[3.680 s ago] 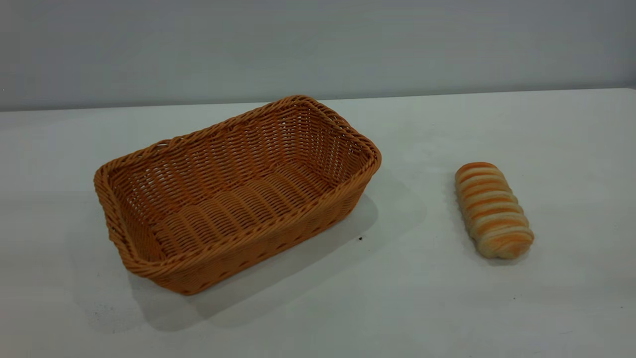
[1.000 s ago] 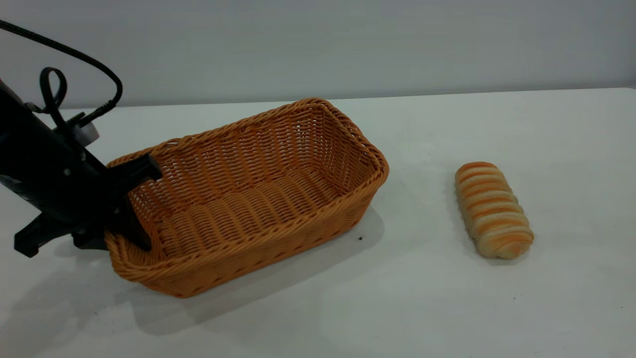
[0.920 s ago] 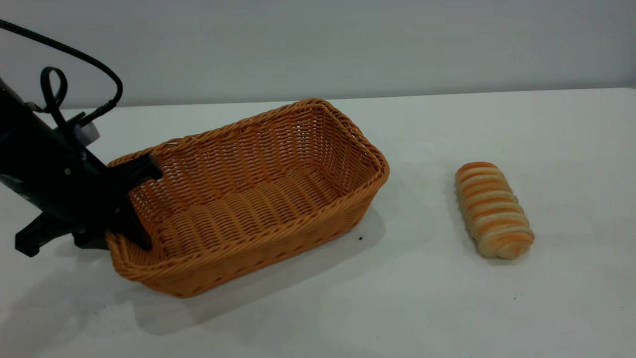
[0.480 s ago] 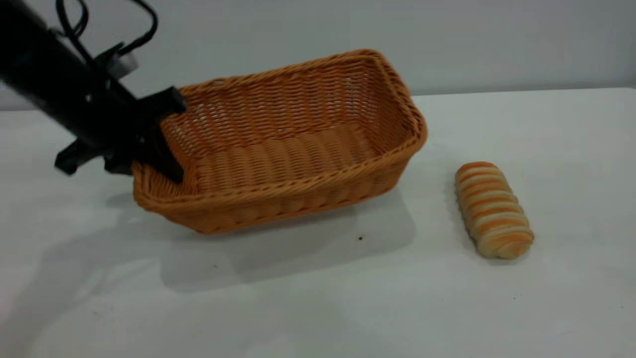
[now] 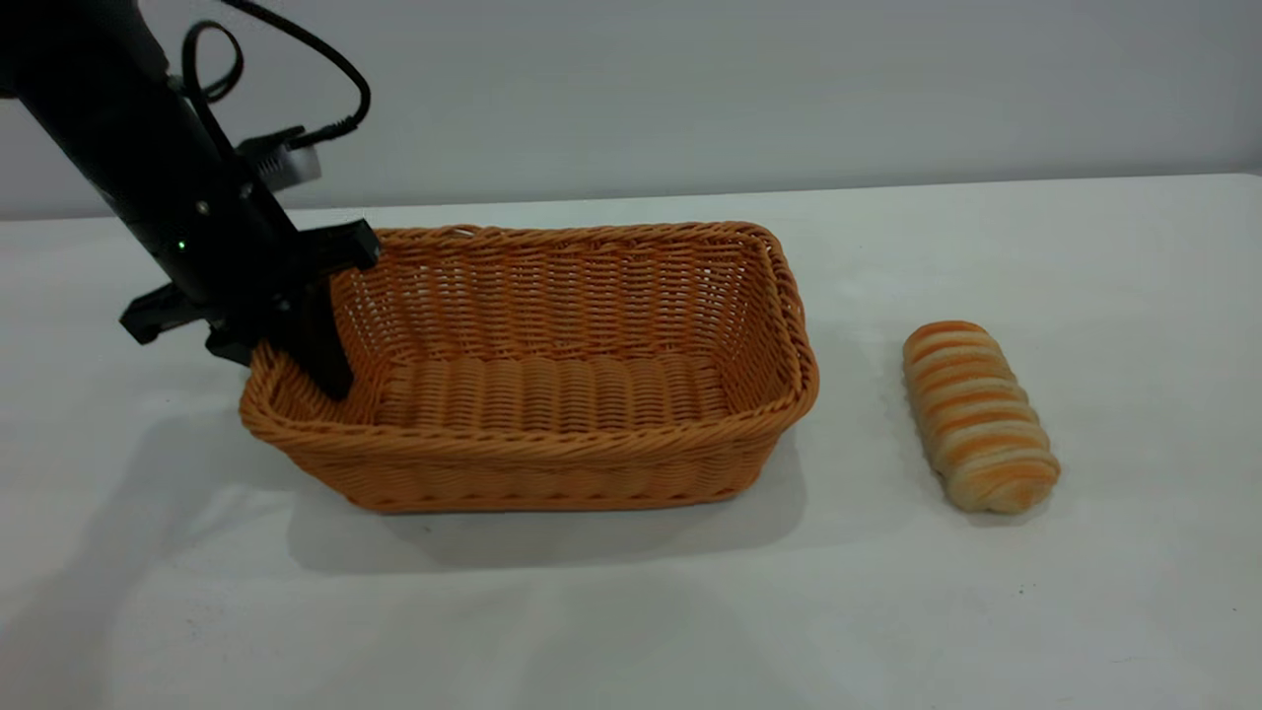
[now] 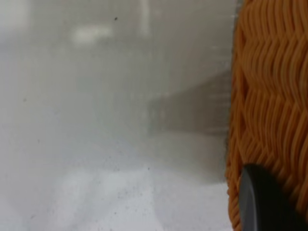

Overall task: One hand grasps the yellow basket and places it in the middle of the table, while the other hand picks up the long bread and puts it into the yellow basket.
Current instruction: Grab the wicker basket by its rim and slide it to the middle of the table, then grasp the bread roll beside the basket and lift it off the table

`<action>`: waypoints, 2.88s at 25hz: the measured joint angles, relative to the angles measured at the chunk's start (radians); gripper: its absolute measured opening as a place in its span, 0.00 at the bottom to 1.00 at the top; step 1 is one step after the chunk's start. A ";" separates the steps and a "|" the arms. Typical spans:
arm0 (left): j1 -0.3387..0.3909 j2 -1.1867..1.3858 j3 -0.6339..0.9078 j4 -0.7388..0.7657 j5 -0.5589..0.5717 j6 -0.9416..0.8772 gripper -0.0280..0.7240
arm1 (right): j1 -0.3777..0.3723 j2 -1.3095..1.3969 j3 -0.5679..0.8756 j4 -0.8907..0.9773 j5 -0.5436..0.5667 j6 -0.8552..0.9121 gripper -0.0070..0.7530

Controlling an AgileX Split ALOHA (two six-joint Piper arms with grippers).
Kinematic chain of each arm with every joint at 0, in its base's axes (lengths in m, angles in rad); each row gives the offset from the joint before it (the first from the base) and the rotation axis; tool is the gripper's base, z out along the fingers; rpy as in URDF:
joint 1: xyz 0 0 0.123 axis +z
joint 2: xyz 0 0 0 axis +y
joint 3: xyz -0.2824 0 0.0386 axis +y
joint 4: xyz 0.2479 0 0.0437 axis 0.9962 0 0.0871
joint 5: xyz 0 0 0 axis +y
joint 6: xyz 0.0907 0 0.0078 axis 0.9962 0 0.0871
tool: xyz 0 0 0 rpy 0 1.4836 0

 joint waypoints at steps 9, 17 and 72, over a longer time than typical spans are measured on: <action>0.000 0.005 -0.003 -0.007 0.000 0.002 0.17 | 0.000 0.000 0.000 -0.001 0.000 0.000 0.56; 0.000 0.005 -0.005 -0.008 0.000 0.029 0.53 | 0.000 0.000 0.000 -0.006 0.000 0.000 0.56; 0.000 -0.699 -0.086 0.219 0.270 -0.021 0.70 | 0.149 1.594 -0.557 0.577 -0.456 -0.551 0.32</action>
